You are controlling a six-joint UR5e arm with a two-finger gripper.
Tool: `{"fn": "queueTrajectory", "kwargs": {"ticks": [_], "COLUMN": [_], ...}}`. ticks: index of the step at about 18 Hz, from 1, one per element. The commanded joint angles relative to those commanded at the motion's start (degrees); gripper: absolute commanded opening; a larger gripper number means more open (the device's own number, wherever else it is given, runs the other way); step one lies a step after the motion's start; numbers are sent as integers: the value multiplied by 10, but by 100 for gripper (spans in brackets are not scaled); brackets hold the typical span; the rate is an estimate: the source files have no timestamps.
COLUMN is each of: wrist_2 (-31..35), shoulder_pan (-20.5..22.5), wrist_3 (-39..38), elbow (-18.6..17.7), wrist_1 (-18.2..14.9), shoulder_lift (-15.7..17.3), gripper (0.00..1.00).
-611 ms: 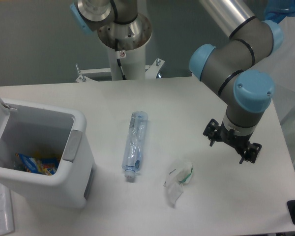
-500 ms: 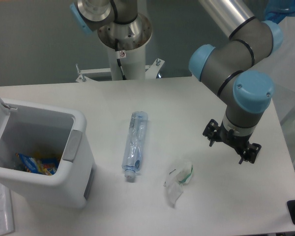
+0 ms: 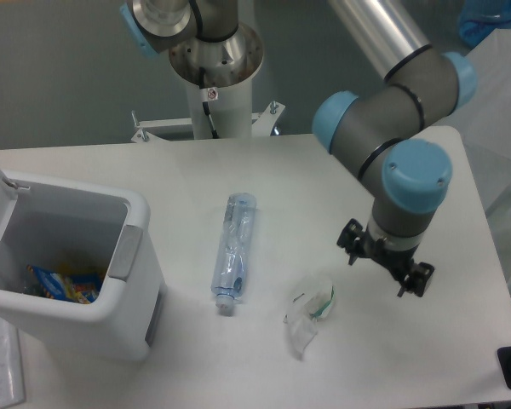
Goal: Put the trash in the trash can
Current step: 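Move the gripper down over the crumpled clear plastic bag, then close the gripper on the plastic bag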
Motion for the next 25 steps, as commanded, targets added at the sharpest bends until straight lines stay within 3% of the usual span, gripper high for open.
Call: {"fn": "queueTrajectory", "kwargs": {"ticks": [3,5,11,16,17,18,20,21,25], "wrist_2": [0,-3,-14,-9,-9,-8,-12,-14,-15], "shoulder_pan": [-25,-26,-36,-37,-37,-37,-37,-36,-34], "wrist_3": [-26,-49,-69,-65,-63,-63,-63,-63,-69], "elbow": [-40,-50,-56,-85,-91,-92,-94,-92,-88], "wrist_1": [67,87,95,94,93,90,92,93,94], "shoulder_lift": [-1,-3,-3,-10,-8,-7,-7,-7,-5], "gripper": [100,100,100,100,90,50,7,0,0]}}
